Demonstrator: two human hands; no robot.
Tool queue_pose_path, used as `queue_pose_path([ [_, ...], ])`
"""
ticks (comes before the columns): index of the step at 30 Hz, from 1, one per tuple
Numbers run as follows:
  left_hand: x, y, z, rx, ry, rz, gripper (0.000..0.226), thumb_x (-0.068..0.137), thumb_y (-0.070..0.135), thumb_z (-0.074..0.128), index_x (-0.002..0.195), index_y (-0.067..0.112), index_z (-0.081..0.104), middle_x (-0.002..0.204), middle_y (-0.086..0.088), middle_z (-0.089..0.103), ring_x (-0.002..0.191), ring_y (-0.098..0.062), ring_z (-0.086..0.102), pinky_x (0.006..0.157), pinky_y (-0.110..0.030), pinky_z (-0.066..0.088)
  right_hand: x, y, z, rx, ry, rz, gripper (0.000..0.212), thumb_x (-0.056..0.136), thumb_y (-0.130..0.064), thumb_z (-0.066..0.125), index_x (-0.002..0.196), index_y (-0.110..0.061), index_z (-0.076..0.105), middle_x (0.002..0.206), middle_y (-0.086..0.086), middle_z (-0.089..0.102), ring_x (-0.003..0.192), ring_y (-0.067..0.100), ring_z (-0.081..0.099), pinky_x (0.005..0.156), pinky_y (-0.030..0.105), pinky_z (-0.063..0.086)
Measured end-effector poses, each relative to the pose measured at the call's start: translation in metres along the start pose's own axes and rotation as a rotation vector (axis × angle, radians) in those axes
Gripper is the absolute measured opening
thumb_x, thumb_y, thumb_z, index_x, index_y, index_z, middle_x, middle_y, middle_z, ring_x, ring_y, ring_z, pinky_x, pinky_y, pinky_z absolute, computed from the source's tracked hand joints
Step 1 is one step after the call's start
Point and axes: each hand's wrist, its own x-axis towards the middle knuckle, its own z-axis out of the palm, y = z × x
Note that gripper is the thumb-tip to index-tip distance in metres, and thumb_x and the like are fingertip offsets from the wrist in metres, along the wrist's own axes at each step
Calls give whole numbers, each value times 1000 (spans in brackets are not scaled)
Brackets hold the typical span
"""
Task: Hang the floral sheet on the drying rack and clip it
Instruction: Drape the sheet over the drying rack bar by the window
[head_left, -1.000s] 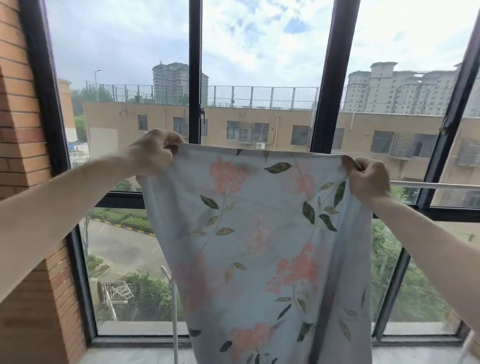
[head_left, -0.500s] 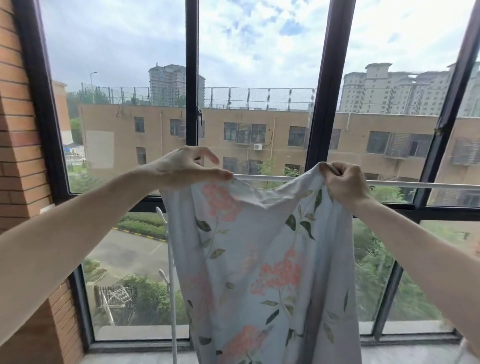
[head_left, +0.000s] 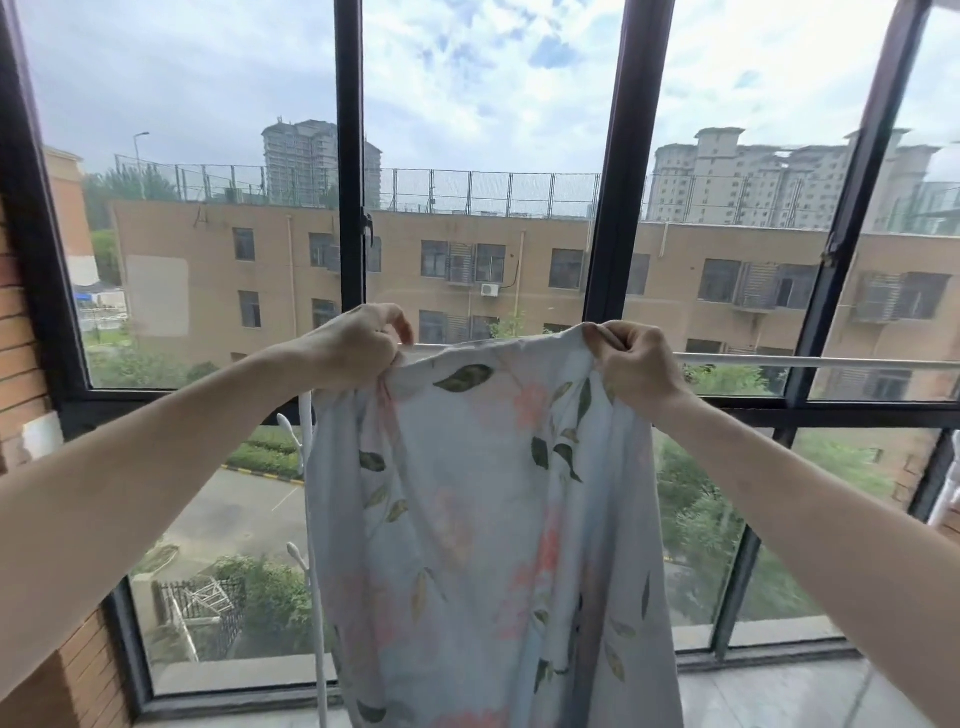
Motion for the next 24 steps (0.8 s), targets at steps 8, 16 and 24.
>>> queue_pose_path([
  [8,1,26,27,201,-170,93,48,64,84,76,87,42,78,85,24,66,86,-2,62,74,-28,50,-3,-9,18,33,-56,-33,57,98,-40,65,61,-7,37,58,-3,27,54,14,26,48,25,21],
  [16,26,18,36,-20,-134,-5,30,104,29,54,75,22,60,66,3,52,59,-16,45,56,-32,36,-14,11,7,141,-84,40,60,93,-42,75,71,9,51,59,1,38,49,12,33,46,23,26],
  [24,41,12,41,-189,124,-72,16,102,23,48,98,22,64,85,-8,66,70,-22,57,63,-36,47,-104,111,34,-217,-492,302,39,89,-43,75,65,-14,65,61,-7,55,54,9,46,54,28,36],
])
